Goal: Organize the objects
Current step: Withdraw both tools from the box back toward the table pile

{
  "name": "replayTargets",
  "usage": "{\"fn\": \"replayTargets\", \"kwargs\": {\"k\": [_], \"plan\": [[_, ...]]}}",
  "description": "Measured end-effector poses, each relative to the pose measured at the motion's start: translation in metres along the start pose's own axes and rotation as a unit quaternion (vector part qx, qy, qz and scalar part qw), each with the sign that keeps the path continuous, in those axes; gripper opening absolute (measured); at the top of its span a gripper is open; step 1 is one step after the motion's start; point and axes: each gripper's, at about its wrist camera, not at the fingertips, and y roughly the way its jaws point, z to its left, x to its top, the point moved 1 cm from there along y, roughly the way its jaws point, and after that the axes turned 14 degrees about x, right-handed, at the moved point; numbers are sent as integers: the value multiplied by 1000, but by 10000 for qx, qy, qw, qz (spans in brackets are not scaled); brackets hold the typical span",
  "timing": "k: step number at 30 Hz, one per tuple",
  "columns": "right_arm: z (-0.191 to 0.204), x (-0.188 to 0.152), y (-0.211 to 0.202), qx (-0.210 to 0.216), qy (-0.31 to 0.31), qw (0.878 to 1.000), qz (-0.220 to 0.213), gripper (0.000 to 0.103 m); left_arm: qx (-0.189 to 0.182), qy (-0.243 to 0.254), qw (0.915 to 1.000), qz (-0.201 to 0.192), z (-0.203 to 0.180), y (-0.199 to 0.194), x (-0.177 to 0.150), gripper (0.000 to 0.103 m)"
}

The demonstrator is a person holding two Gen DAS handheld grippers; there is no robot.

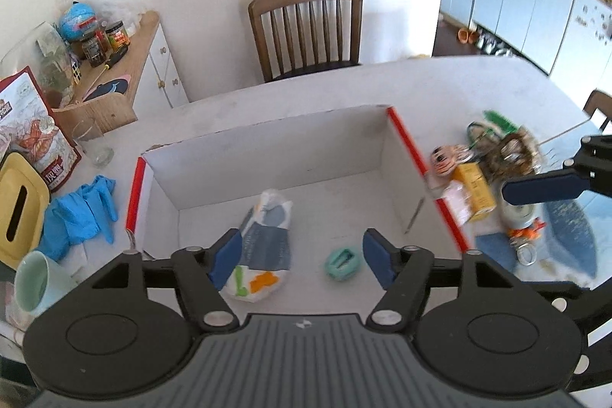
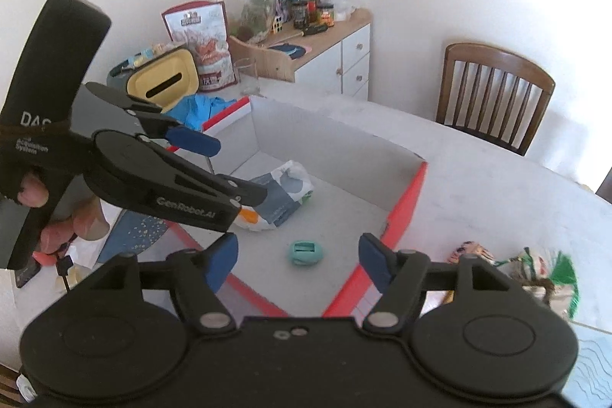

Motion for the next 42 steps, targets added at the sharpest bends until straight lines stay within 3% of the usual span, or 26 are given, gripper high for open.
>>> {"fn": "replayTargets", "kwargs": {"k": [8, 17, 27, 32, 42], "plan": [[-9, -22, -46, -278, 3, 9989, -373, 86, -70, -415, 9986, -319, -15, -38, -4, 84], [-29, -50, -96, -377, 190, 9958, -815, 100, -194, -703, 9958, -547, -40, -65, -11, 86], [-51, -84, -134, -686, 314, 9916, -1050, 102, -460, -956, 9924, -625, -75, -80, -23, 87], [-71, -102, -147, -856, 548, 9897, -1013, 102, -674, -1086, 9896, -655, -93, -81, -28, 103], [-108, -127, -165, -1168, 658, 9872, -863, 102, -770, -992, 9874, -958, -144, -71, -35, 103]]}}
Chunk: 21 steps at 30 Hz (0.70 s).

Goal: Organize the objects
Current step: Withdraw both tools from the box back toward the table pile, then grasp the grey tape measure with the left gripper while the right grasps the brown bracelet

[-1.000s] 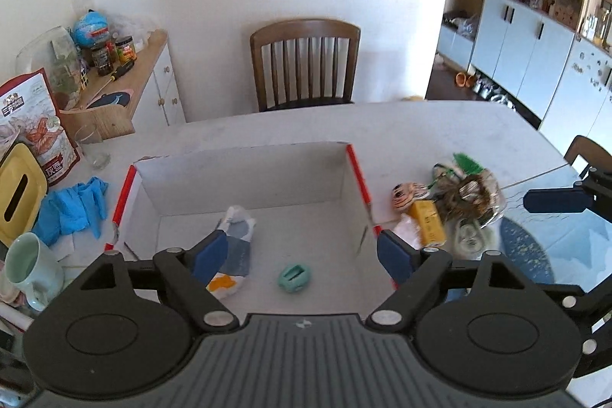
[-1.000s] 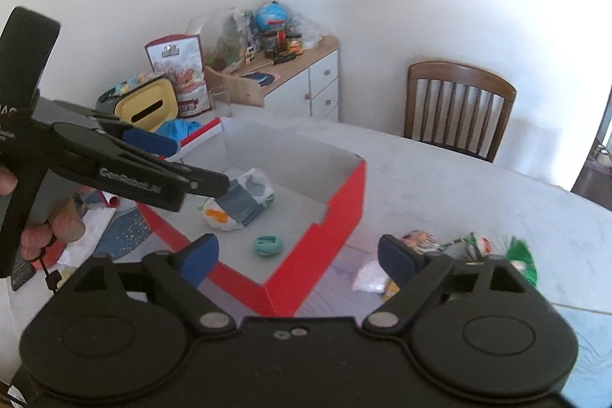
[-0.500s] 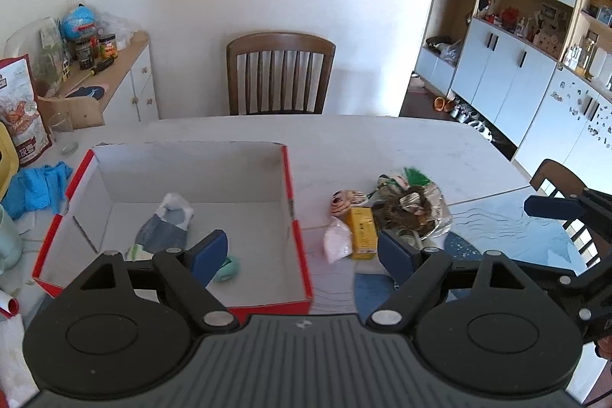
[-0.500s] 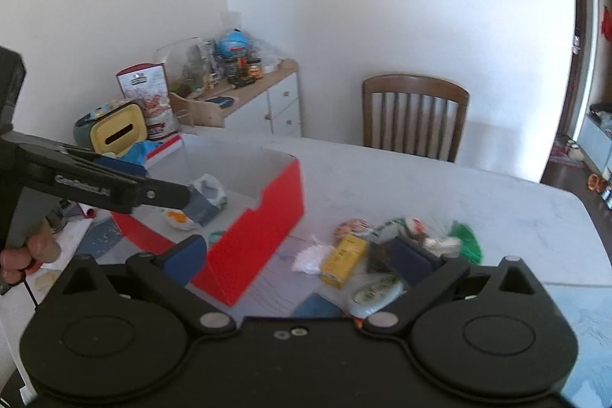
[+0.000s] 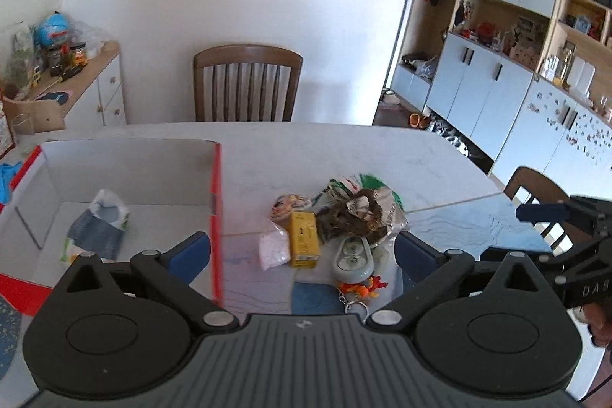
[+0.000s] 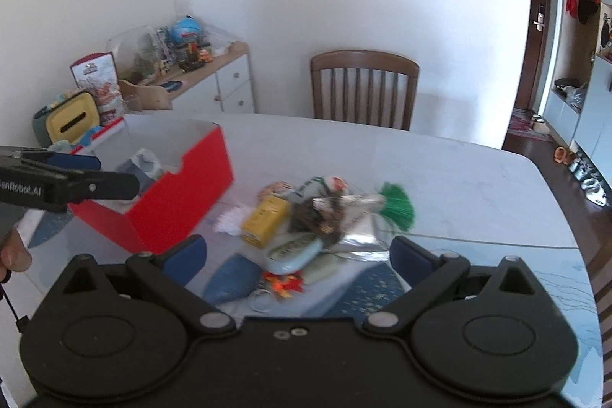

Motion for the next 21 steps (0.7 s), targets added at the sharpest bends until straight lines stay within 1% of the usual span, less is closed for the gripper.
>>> {"fn": "replayTargets", "kwargs": {"k": [4, 11, 17, 21], "plan": [[-18, -3, 1, -119, 37, 9999, 53, 102, -162, 136, 9997, 113, -21, 15, -8, 103], [-51, -5, 10, -223, 142, 9995, 147, 101, -184, 340, 9990, 202, -56, 40, -19, 103], [-70, -1, 23, -207, 105, 9995, 210, 100, -109, 467, 9985, 258, -77, 62, -27, 103], [-76, 2, 34, -141, 42, 9995, 274, 97, 134, 636, 9974, 301, -88, 79, -31, 103]]}}
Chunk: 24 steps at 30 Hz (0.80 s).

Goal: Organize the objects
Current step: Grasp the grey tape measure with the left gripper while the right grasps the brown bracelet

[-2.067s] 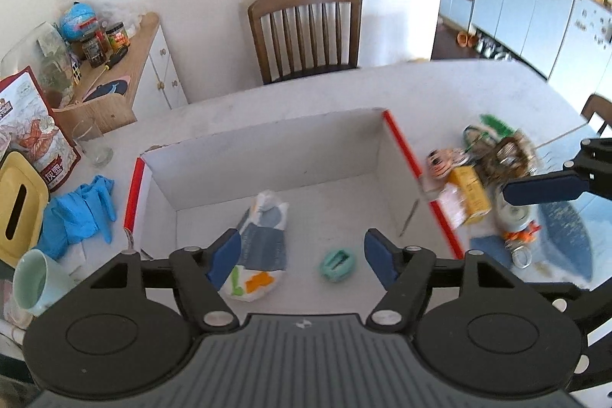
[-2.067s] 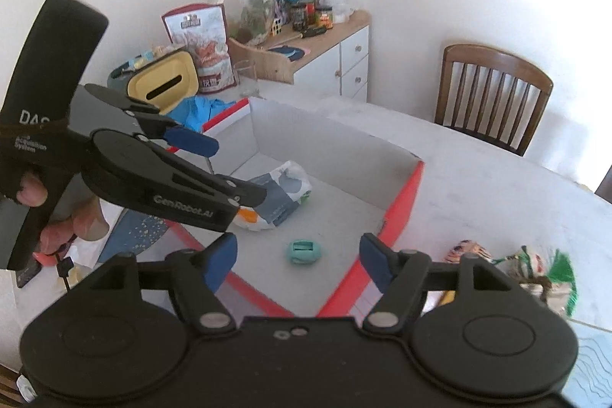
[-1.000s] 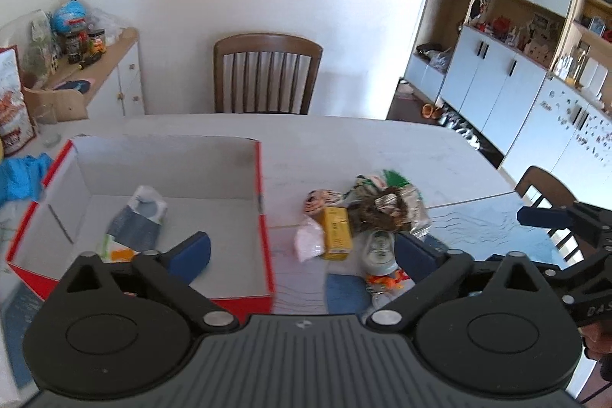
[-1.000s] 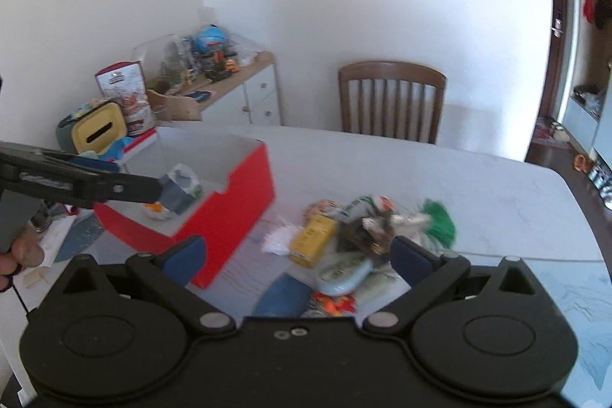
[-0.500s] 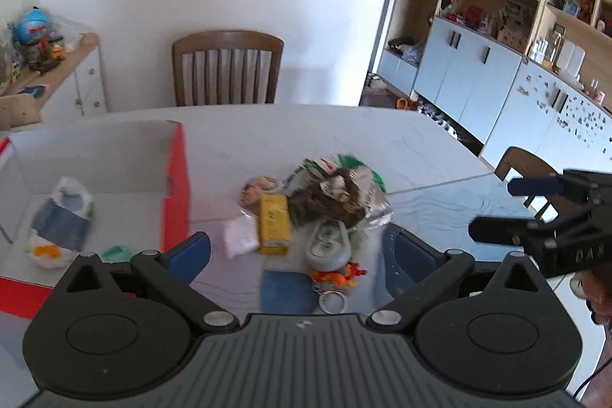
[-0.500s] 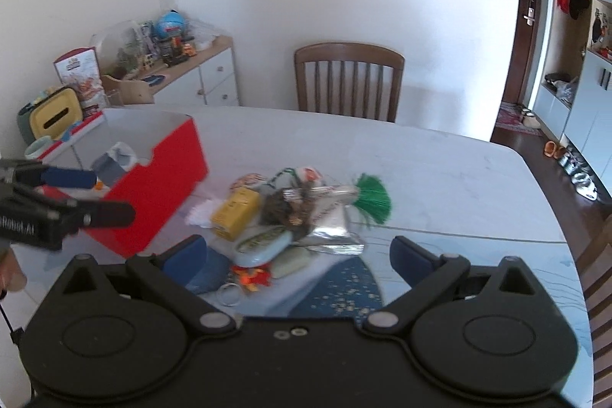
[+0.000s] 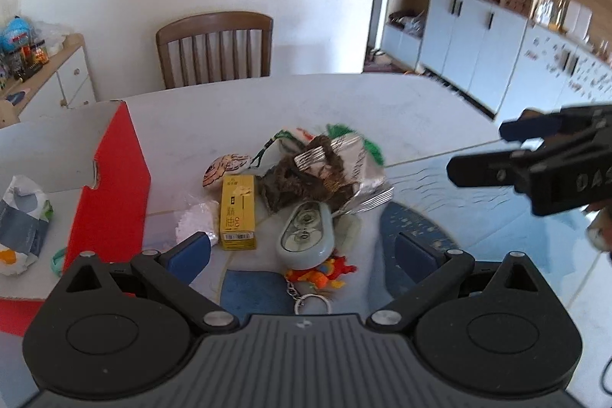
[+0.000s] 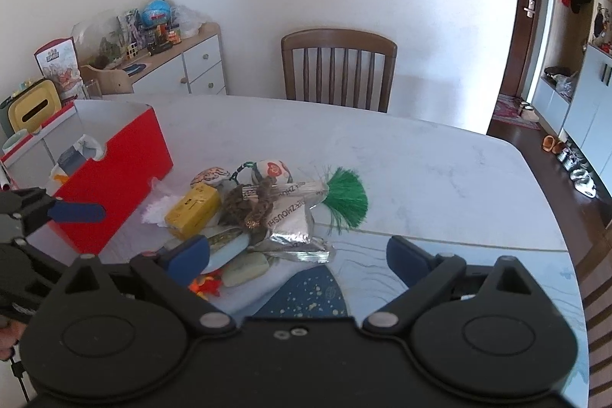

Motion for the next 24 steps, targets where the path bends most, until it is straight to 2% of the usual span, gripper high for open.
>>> {"fn": "replayTargets", "kwargs": {"k": [10, 19, 21, 24], "plan": [[-6, 11, 33, 218, -235, 9993, 215, 87, 86, 12, 9993, 377, -16, 45, -5, 103], [-3, 19, 63, 373, -449, 9974, 415, 75, -106, -469, 9956, 802, -7, 75, -6, 102], [-2, 21, 71, 410, -474, 9969, 467, 71, -131, -527, 9949, 853, -7, 79, -6, 98], [0, 23, 84, 411, -527, 9962, 558, 67, -162, -592, 9934, 966, -6, 85, -6, 86]]}}
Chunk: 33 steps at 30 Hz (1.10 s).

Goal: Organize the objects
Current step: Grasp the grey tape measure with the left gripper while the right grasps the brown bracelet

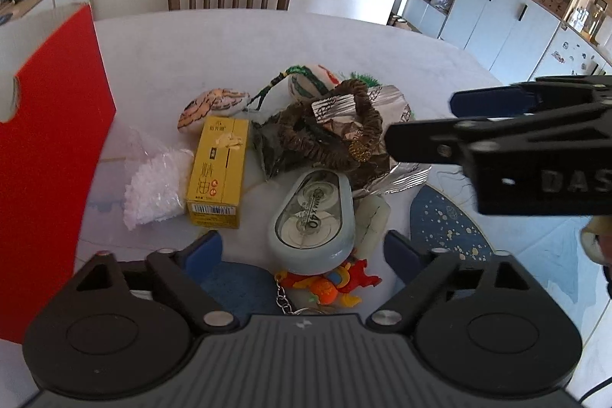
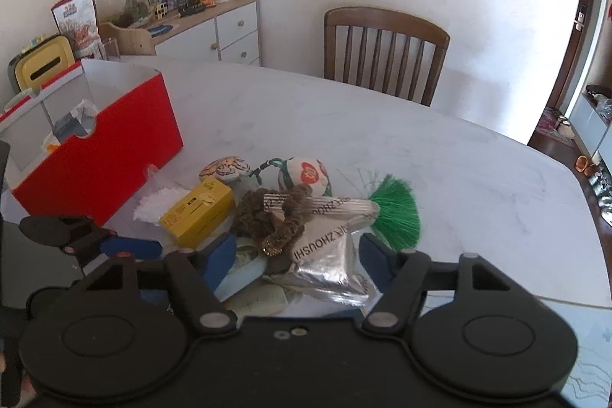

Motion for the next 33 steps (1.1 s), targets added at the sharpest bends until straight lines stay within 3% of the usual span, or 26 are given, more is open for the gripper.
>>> {"fn": "replayTargets", "kwargs": {"k": [2, 13, 23, 33], "plan": [[0, 3, 8, -4, -22, 10000, 46, 63, 9, -10, 10000, 48, 0, 3, 0, 78], [-3, 12, 34, 54, -46, 9998, 171, 34, -174, -108, 9998, 38, -2, 6, 3, 59], [-6, 15, 39, 0, -14, 9998, 188, 11, -206, -253, 9994, 91, 2, 5, 5, 52], [1, 17, 23, 90, 34, 9999, -29, 7, -134, -183, 9997, -18, 3, -7, 3, 51]]}}
